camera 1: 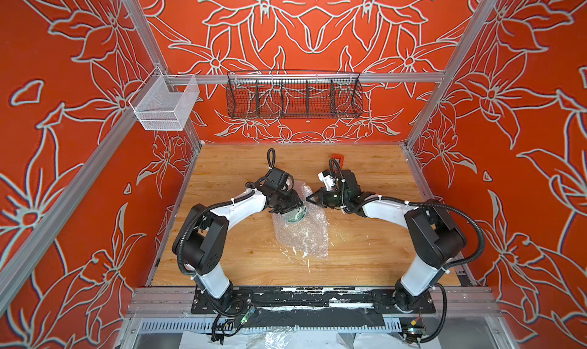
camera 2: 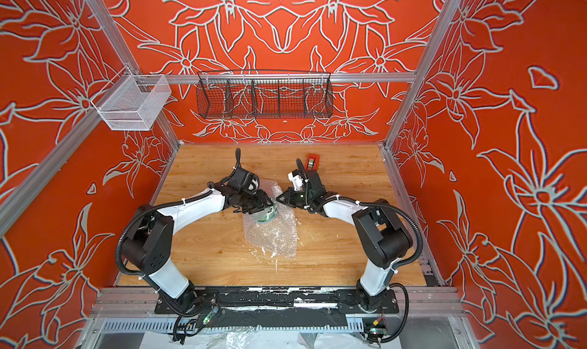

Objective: Wrap bowls in bubble wrap
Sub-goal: Wrap the bowl in bubble wrap.

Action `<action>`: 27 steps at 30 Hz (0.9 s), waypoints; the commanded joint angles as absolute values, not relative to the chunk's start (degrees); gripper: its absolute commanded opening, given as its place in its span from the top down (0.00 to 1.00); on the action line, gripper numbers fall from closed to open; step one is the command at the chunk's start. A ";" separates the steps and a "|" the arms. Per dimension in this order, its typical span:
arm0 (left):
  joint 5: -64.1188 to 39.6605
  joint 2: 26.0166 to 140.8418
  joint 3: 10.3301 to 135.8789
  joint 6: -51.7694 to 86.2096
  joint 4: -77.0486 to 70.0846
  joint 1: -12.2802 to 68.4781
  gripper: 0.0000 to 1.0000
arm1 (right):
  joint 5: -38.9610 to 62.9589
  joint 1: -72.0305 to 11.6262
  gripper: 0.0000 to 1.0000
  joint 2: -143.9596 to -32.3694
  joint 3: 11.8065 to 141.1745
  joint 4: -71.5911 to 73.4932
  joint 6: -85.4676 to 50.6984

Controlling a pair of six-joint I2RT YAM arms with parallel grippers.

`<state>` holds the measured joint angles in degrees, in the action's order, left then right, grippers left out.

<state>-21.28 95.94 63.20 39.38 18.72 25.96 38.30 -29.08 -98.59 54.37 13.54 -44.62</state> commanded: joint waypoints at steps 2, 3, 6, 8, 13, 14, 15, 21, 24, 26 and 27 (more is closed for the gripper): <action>-20.65 94.86 63.85 37.82 19.92 26.25 0.50 | 38.06 -30.05 1.00 -96.77 55.34 13.78 -46.15; -20.64 94.76 63.89 37.59 20.06 26.30 0.50 | 37.99 -30.17 1.00 -96.77 55.58 13.73 -46.33; -20.29 93.41 63.55 37.15 19.83 26.24 0.49 | 38.23 -30.67 1.00 -96.77 56.55 13.46 -46.41; -19.39 92.40 63.63 36.59 20.70 26.25 0.49 | 38.32 -31.27 1.00 -97.07 57.52 12.91 -46.38; -19.28 92.18 63.94 34.40 22.83 26.19 0.47 | 38.76 -33.10 1.00 -98.91 59.88 12.39 -46.14; -19.83 92.24 63.48 34.33 22.45 26.19 0.47 | 38.78 -33.39 1.00 -99.36 60.26 12.39 -46.26; -20.17 92.24 62.70 34.54 21.78 26.19 0.47 | 38.75 -33.72 1.00 -99.76 60.54 12.39 -46.35; -18.16 87.59 57.07 35.78 18.65 26.19 0.47 | 38.84 -34.98 1.00 -101.81 61.30 12.13 -46.14; -15.57 84.90 55.74 35.38 19.31 26.10 0.46 | 38.42 -35.24 1.00 -102.68 61.26 12.31 -46.14; -15.38 84.09 55.64 35.05 19.90 25.93 0.46 | 38.40 -35.24 1.00 -103.42 61.33 12.46 -46.16; -15.47 83.77 55.56 34.92 19.95 25.93 0.46 | 38.62 -35.35 1.00 -103.89 61.35 12.69 -46.33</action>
<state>-17.04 85.49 55.59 35.77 20.16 25.93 38.39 -34.89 -102.65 59.99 12.32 -45.50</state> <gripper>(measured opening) 0.537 0.050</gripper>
